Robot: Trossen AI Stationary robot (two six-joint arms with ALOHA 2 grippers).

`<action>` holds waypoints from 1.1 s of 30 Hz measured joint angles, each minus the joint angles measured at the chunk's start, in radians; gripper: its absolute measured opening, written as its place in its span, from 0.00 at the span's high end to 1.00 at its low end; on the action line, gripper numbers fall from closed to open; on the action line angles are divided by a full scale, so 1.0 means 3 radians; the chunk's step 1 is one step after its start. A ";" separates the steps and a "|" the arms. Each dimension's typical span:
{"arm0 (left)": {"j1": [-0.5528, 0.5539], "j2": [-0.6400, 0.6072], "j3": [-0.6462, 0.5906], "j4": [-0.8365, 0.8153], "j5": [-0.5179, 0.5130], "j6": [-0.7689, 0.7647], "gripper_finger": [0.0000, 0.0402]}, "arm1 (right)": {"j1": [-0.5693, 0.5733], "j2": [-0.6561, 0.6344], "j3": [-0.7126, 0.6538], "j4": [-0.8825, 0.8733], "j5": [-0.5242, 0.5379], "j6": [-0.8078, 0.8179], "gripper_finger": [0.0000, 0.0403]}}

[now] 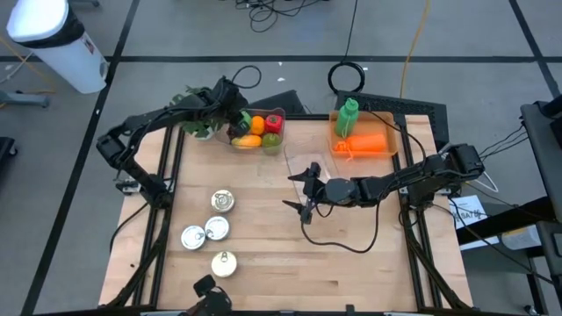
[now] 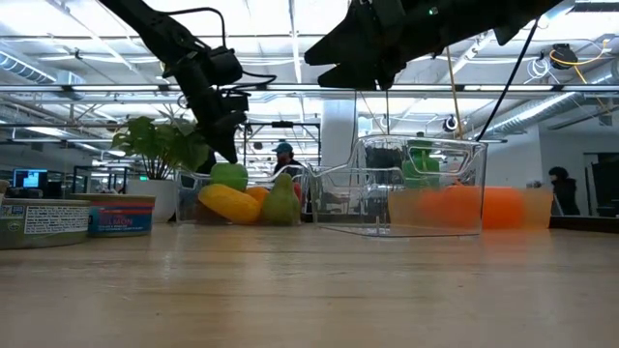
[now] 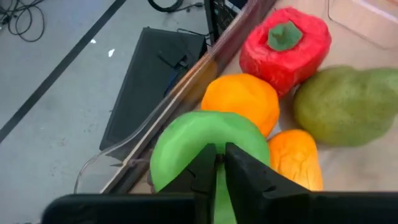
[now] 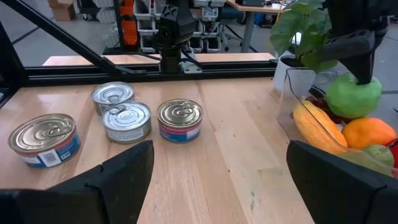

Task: Pick & Place Food Item
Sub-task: Put the green apple into the top transparent bin, then adjust the tuna cans on the table

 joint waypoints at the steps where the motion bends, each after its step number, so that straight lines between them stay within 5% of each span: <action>1: -0.0004 0.0000 0.0000 0.0019 0.0000 -0.0054 0.88 | 0.0000 0.0000 0.0000 0.0000 0.0000 0.0000 0.14; 11: -0.0159 -0.0015 -0.0001 0.0064 -0.0180 -0.0111 0.63 | 0.0000 0.0000 0.0000 0.0000 0.0000 0.0000 0.14; 19: -0.0242 -0.0446 0.0074 -0.0135 -0.0550 -0.0231 0.58 | 0.0001 0.0000 0.0001 -0.0002 0.0000 0.0000 0.14; 28: -0.0428 -0.1547 -0.0053 -0.0700 0.0968 -0.0402 0.58 | 0.0029 0.0000 0.0001 -0.0002 -0.0016 -0.0001 0.14; 33: -0.0703 -0.2194 -0.0514 -0.0994 0.1285 -0.0481 0.58 | 0.0099 0.0000 0.0001 0.0015 -0.0024 -0.0008 0.14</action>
